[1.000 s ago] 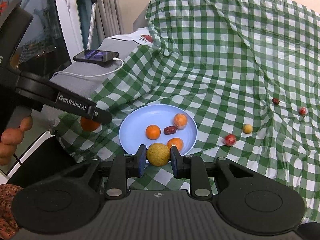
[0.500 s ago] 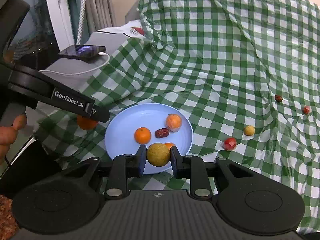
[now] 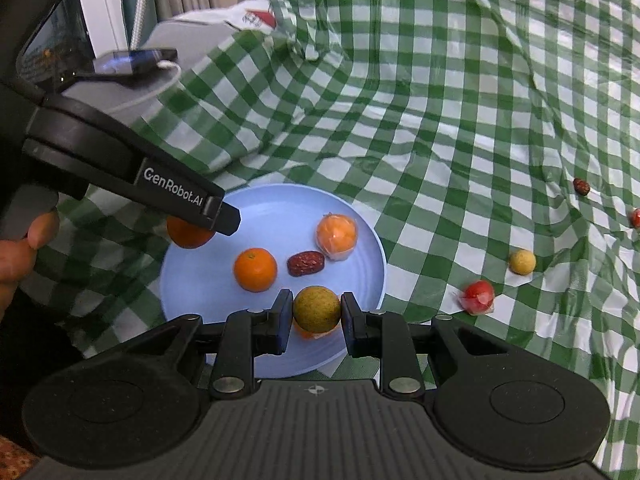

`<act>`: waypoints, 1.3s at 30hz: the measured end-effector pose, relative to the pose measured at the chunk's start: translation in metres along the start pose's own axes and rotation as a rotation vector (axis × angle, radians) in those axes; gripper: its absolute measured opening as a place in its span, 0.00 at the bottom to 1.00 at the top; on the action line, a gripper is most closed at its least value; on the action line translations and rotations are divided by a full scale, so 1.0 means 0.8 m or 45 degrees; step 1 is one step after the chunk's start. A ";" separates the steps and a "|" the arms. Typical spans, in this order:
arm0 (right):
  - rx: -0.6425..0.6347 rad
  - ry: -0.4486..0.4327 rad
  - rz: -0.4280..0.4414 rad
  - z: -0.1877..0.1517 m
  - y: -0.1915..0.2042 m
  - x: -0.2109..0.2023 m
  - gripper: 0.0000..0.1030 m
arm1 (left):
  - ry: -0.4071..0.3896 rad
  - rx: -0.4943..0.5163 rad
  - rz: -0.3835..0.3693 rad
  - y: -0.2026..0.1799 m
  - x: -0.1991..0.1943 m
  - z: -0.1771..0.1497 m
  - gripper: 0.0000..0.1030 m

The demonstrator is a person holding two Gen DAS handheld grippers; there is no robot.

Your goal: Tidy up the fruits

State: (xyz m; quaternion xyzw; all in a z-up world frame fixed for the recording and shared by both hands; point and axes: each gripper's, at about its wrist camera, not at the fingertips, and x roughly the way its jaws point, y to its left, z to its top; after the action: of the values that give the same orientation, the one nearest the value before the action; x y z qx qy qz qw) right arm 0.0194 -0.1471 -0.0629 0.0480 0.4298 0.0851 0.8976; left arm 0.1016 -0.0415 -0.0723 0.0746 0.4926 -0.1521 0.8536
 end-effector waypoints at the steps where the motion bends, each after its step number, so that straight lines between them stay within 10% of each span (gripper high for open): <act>1: -0.007 0.010 -0.002 0.000 0.000 0.006 0.26 | 0.006 0.009 0.003 0.000 0.007 0.001 0.33; 9: -0.039 0.072 -0.009 -0.003 -0.001 0.042 0.26 | 0.059 0.063 0.042 -0.002 0.049 0.007 0.35; 11: -0.054 0.046 0.009 0.000 0.000 0.046 0.28 | 0.067 0.051 0.016 0.001 0.053 0.010 0.50; 13: -0.093 0.034 -0.008 0.005 0.003 0.047 0.51 | 0.040 0.026 -0.015 0.004 0.047 0.014 0.99; 15: -0.100 -0.001 -0.027 0.010 0.003 0.040 0.71 | -0.046 0.000 -0.003 0.006 0.029 0.015 1.00; 21: -0.052 0.010 -0.006 0.009 0.001 -0.003 0.86 | -0.066 0.039 0.032 0.006 -0.014 0.001 1.00; 39: 0.031 -0.089 0.030 -0.038 0.027 -0.136 0.95 | -0.126 -0.090 0.074 0.015 -0.143 -0.099 1.00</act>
State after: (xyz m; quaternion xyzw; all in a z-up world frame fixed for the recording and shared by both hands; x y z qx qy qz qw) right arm -0.0735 -0.1465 0.0046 0.0669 0.3984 0.0886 0.9105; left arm -0.0126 0.0131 -0.0139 0.0512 0.4525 -0.1132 0.8831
